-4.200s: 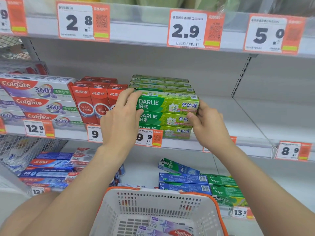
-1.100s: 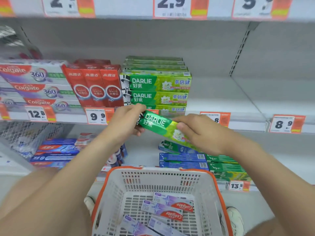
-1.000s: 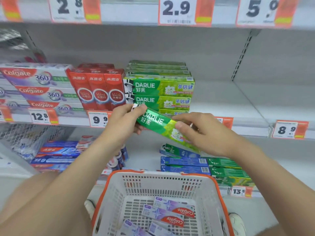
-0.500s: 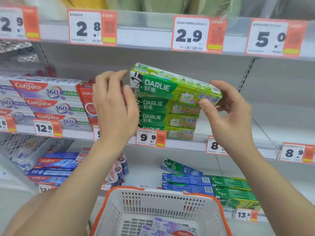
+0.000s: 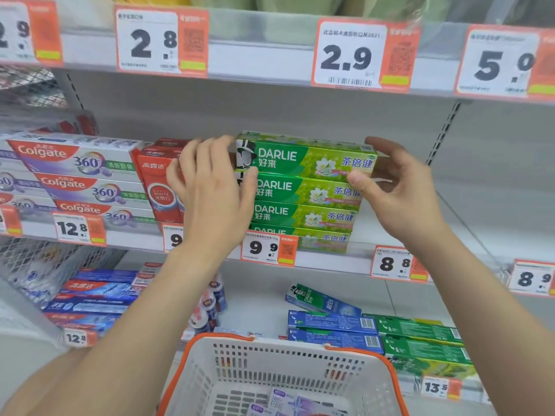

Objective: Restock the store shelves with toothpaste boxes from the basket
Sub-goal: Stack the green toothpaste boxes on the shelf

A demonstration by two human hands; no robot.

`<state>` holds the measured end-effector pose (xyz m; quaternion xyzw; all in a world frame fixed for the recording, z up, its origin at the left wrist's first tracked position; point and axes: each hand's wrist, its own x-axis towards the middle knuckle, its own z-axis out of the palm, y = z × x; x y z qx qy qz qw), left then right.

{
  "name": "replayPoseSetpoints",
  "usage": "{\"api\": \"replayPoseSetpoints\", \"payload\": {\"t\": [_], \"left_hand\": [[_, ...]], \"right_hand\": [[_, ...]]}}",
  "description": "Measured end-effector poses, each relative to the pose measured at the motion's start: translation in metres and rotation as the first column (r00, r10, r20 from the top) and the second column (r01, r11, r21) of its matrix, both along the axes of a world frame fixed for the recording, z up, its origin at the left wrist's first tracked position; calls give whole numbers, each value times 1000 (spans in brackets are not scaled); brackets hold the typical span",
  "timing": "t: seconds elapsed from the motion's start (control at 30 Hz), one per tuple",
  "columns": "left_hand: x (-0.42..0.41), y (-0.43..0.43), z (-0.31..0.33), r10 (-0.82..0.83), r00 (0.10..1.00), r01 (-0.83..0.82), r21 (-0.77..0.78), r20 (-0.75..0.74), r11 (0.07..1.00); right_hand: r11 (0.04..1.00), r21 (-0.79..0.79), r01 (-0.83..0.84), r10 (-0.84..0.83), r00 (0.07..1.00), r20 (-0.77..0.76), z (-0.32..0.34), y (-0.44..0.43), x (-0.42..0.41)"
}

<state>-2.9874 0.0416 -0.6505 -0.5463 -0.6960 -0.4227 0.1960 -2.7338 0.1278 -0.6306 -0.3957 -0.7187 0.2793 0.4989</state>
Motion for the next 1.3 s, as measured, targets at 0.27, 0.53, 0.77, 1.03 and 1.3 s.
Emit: {"api": "replayPoseSetpoints", "payload": {"t": [0.27,0.53,0.77,1.03,1.3], "left_hand": [[3,0,-2,11,1000,-11,-9,-12,1000],[4,-2,-1,5,999,-8,59,41,998],[6,-1,-3,10,999,-14,64,52,998],[8,1,-5,32,998,-35,57,57,998],[6,-1,-5,30,999,-32,61,43,998]], "right_hand": [[1000,-23,-18,17,998,-61,-5,-7,4],[998,-65,28,-30,999,-33,-9,-16,6],[994,-100,38,-45,997,-70,-15,-21,4],[975,-192,108,-99,993,58,-19,-22,3],[980,-149,129,-103,979,175,-18,-27,1]]}}
